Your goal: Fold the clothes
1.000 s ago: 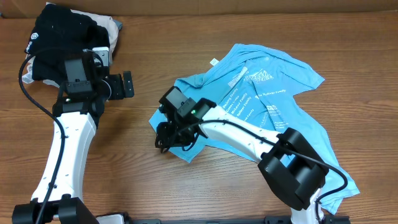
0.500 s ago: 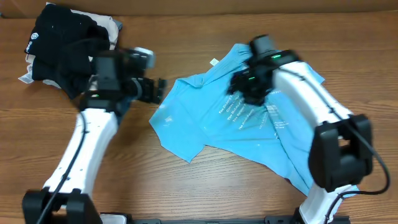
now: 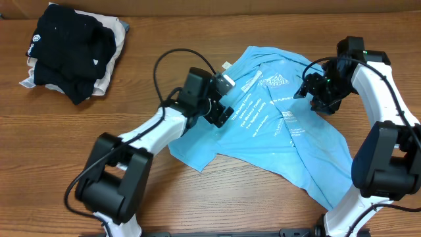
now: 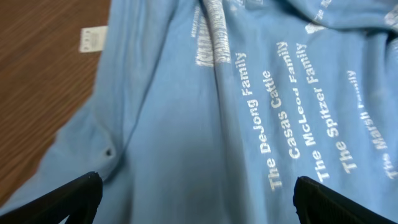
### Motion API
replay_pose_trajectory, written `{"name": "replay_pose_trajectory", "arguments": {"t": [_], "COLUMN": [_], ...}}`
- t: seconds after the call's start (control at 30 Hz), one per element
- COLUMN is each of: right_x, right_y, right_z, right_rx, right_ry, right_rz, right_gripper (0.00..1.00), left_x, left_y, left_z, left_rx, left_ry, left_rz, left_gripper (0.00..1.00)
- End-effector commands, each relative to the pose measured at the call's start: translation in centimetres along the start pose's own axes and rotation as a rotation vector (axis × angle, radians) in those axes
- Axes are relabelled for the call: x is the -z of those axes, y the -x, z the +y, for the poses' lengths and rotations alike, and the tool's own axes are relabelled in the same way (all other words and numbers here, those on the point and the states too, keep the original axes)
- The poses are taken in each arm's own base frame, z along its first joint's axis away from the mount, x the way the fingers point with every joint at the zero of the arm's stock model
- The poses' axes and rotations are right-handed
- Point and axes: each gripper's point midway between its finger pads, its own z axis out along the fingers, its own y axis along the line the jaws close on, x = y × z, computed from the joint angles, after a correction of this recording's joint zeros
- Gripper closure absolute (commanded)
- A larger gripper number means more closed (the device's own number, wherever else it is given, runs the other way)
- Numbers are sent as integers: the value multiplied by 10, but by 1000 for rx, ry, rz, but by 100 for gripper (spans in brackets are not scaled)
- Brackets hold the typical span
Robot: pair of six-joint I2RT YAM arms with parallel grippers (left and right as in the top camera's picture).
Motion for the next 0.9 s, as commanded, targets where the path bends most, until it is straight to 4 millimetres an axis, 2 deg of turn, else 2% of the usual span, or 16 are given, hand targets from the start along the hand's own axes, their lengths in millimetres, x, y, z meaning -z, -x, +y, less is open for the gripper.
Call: {"name": "replay_pose_trajectory", "arguments": {"t": [0.0,0.27,0.33,0.47,0.6,0.77,0.87], "right_x": [16,17,17,17,15,3,-8], "right_y": [7,13,12,10,7,-2,-10], "right_z": [11,15,15,13,12,4,-3], "right_rx": [58,65,64,60,56,43,33], "right_ry": [13,29,28,24,21,9,0], "right_rz": [-68,-91,-88,-77,-66,-32,-8], "right_gripper": [32,32,32,31,31,27,27], "left_x": [-20,-44,-48,-51,-44,-21,-6], "left_y": [-10,-41,-49,-69,-96,-134,-159], "left_z": [-2,-1,6,37,80,132,152], "left_rx": [-34,-27,-25,44,176,328,395], "left_ry": [17,30,68,217,328,399,424], "left_rz": [33,108,130,187,238,294,346], "left_gripper": [0,0,0,0,0,0,0]}}
